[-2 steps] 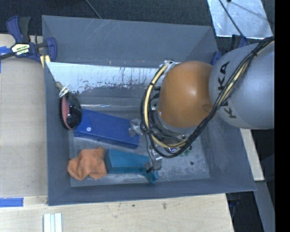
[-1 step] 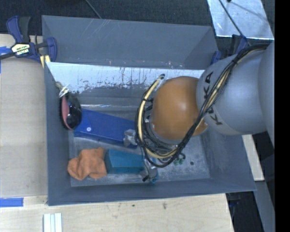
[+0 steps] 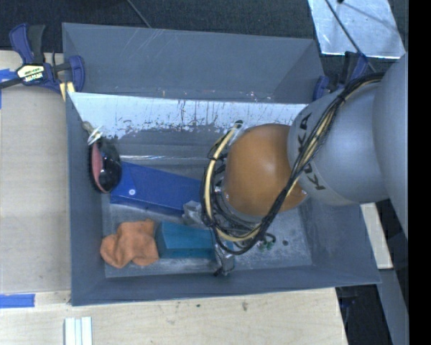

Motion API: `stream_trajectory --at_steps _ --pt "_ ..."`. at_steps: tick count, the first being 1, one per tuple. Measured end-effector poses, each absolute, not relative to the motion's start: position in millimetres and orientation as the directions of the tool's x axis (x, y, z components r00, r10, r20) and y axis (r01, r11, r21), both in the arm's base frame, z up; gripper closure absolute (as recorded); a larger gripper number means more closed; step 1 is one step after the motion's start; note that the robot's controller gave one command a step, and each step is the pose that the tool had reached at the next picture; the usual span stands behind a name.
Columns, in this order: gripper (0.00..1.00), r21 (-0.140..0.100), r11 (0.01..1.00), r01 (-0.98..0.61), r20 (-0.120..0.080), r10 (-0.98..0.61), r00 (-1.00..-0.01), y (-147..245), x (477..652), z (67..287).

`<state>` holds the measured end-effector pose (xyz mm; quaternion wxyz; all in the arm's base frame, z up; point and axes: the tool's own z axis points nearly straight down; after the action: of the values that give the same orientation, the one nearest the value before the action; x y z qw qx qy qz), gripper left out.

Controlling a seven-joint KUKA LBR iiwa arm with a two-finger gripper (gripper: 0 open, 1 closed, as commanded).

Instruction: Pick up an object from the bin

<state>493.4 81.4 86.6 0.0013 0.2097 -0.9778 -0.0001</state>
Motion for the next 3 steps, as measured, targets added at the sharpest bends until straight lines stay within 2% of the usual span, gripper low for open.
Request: stream_trajectory --at_steps 1,2,3 --pt "1.00 0.000 0.901 -0.433 -0.005 -0.433 -0.901 103.2 488.0 97.2" --pt "1.00 0.000 0.901 -0.433 -0.005 -0.433 -0.901 103.2 488.0 97.2" --pt "1.00 0.003 0.892 -0.452 0.008 -0.452 -0.892 97.0 492.1 148.1"
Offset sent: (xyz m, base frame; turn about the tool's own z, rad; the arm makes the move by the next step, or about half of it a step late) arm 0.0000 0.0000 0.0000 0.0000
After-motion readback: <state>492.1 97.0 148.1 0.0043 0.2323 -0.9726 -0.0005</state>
